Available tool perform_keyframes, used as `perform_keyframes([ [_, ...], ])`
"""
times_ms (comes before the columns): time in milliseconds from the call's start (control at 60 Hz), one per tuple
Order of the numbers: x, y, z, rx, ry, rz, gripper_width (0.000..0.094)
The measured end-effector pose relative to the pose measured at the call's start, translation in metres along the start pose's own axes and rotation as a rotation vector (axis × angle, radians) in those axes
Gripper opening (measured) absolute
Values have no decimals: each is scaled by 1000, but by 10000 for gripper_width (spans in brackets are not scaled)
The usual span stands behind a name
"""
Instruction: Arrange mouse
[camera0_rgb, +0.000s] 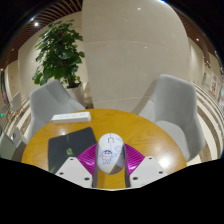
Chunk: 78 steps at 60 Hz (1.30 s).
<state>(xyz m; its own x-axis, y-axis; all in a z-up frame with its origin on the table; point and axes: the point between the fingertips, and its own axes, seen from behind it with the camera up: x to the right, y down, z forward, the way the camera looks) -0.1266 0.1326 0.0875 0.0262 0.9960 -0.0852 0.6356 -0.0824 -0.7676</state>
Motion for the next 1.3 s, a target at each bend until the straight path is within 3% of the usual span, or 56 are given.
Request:
perform_keyframes([
  [167,-102,-10,32,5,-47,-27,375],
  [467,-164,58,106,-113,36,-41,382],
  [633,-165,63,118,-105,69,-60,529],
  [733,-166,66,111,-134,74,-71,886],
  [767,-167,65,103,-137,70,-67,845],
  [967,-167,62,-8,-127,92,-83,862],
  [1300,-161,145,-198,-196,125,-90,863],
])
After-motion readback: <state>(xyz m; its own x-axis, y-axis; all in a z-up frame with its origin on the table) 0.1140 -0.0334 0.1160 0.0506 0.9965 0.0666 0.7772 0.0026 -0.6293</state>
